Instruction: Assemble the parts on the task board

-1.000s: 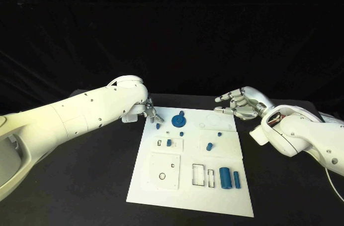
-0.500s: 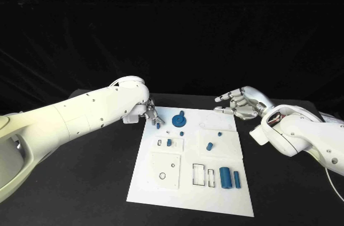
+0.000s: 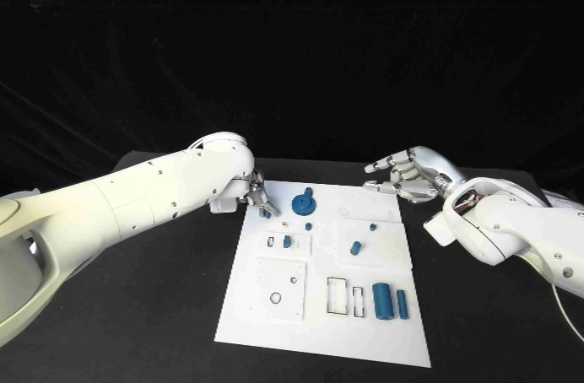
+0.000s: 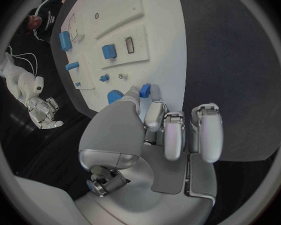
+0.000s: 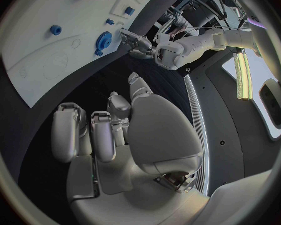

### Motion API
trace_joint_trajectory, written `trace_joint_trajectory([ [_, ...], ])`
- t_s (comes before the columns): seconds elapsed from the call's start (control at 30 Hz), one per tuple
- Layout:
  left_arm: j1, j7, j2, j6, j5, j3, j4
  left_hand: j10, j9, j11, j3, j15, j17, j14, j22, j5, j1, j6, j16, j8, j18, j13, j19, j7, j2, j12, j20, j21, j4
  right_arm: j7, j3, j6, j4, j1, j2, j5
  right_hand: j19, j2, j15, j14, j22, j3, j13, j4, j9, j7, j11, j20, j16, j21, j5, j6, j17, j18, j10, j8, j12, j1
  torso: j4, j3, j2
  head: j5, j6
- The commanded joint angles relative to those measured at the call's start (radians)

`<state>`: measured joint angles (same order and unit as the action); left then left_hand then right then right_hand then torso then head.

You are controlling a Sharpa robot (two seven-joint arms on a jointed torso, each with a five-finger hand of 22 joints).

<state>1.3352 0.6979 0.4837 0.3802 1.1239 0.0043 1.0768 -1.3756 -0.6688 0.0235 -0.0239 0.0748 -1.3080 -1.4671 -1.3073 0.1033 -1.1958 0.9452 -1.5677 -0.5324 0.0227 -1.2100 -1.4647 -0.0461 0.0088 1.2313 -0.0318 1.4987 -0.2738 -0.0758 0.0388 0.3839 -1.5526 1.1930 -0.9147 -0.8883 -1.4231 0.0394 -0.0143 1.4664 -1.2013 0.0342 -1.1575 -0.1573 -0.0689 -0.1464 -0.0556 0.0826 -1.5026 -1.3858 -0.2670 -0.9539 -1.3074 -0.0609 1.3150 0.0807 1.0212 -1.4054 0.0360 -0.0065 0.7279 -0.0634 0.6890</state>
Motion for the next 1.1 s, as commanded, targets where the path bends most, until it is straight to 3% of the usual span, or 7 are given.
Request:
trace_joint_trajectory([
  [0.03,-0.001,-0.007,-0.002,-0.008,-0.011,0.0,0.002,-0.006,0.002,0.003,-0.013,0.009,-0.263,-0.104,-0.165,0.002,-0.03,0.002,-0.003,-0.004,0.004,0.002,-0.056,0.003,0.006,0.003,0.004,0.0,0.011,-0.003,0.0,-0.013,0.0,-0.001,0.001,-0.009,0.004,0.003,-0.007,0.08,0.001,0.006,0.0,0.001,0.0,0.001,0.0,-0.001,0.005,0.004,-0.001,-0.009,-0.167,-0.014,-0.006,-0.001,-0.004,0.011,0.0006,0.0002,0.0,0.0,0.001],
  [0.23,-0.001,-0.019,-0.001,-0.058,-0.011,0.0,0.004,0.0,0.005,0.009,-0.1,0.015,-0.263,-0.104,-0.157,-0.005,-0.129,-0.012,-0.003,-0.001,0.006,0.008,-0.051,0.008,0.043,-0.004,0.01,-0.007,0.057,-0.002,0.0,-0.015,0.002,-0.001,0.003,-0.009,0.004,0.003,-0.007,0.08,0.001,0.006,0.0,0.001,0.0,0.001,0.0,-0.001,0.005,0.004,-0.001,-0.009,-0.167,-0.014,-0.006,-0.001,-0.004,0.011,-0.0003,0.0002,0.0,-0.001,0.002],
  [0.57,-0.001,-0.041,0.006,-0.103,-0.032,0.0,0.015,-0.001,-0.016,0.014,-0.221,0.019,-0.263,-0.104,-0.159,-0.005,-0.17,-0.019,-0.003,-0.027,0.006,0.007,-0.052,0.014,0.033,-0.003,0.014,-0.007,0.081,-0.001,0.0,-0.018,0.003,-0.002,0.003,-0.009,0.004,0.003,-0.007,0.08,0.001,0.006,0.0,0.001,0.0,0.001,0.0,-0.001,0.005,0.004,-0.001,-0.009,-0.167,-0.014,-0.006,-0.001,-0.004,0.011,0.0,0.0005,0.0,-0.001,0.006],
  [0.73,-0.001,-0.047,0.031,-0.134,-0.08,0.0,0.044,-0.002,-0.044,0.015,-0.373,0.017,-0.263,-0.104,-0.157,-0.005,-0.155,-0.037,-0.003,-0.061,0.006,0.011,-0.051,0.01,-0.019,-0.006,0.014,-0.01,0.097,0.0,-0.001,-0.021,0.004,-0.003,0.004,-0.009,0.004,0.003,-0.007,0.08,0.001,0.006,0.0,0.001,0.0,0.001,0.0,-0.001,0.005,0.004,-0.001,-0.009,-0.167,-0.014,-0.006,-0.001,-0.004,0.011,0.0001,0.0013,-0.001,-0.001,0.006],
  [0.8,-0.001,-0.046,0.045,-0.143,-0.094,0.0,0.063,-0.002,-0.046,0.014,-0.386,0.017,-0.263,-0.104,-0.157,-0.004,-0.153,-0.037,-0.003,-0.063,0.007,0.011,-0.051,0.012,-0.021,-0.007,0.014,-0.011,0.098,0.0,-0.001,-0.021,0.004,-0.003,0.003,-0.009,0.004,0.003,-0.007,0.08,0.001,0.006,0.0,0.001,0.0,0.001,0.0,-0.001,0.005,0.004,-0.001,-0.009,-0.167,-0.014,-0.006,-0.001,-0.004,0.011,0.0011,0.0022,-0.002,0.0,0.006],
  [0.83,-0.001,-0.046,0.053,-0.148,-0.1,0.0,0.075,-0.004,-0.056,0.014,-0.442,0.017,-0.263,-0.104,-0.158,-0.005,-0.127,-0.04,-0.003,-0.075,0.006,0.011,-0.052,0.011,-0.044,-0.006,0.013,-0.011,0.1,0.001,-0.001,-0.022,0.004,-0.003,0.003,-0.009,0.004,0.003,-0.007,0.08,0.001,0.006,0.0,0.001,0.0,0.001,0.0,-0.001,0.005,0.004,-0.001,-0.009,-0.167,-0.014,-0.006,-0.001,-0.004,0.011,0.0015,0.0022,-0.002,-0.001,0.006],
  [1.1,-0.009,-0.032,0.127,-0.184,-0.136,-0.002,0.193,-0.008,-0.065,0.014,-0.503,0.018,-0.263,-0.104,-0.16,-0.007,-0.098,-0.041,-0.003,-0.09,0.006,0.008,-0.053,0.013,-0.067,-0.001,0.014,-0.011,0.109,0.002,-0.002,-0.024,0.004,-0.003,0.002,-0.009,0.004,0.003,-0.007,0.08,0.001,0.006,0.0,0.001,0.0,0.001,0.0,-0.001,0.005,0.004,-0.001,-0.009,-0.167,-0.014,-0.006,-0.001,-0.004,0.011,0.0056,0.0032,-0.003,-0.005,0.008],
])
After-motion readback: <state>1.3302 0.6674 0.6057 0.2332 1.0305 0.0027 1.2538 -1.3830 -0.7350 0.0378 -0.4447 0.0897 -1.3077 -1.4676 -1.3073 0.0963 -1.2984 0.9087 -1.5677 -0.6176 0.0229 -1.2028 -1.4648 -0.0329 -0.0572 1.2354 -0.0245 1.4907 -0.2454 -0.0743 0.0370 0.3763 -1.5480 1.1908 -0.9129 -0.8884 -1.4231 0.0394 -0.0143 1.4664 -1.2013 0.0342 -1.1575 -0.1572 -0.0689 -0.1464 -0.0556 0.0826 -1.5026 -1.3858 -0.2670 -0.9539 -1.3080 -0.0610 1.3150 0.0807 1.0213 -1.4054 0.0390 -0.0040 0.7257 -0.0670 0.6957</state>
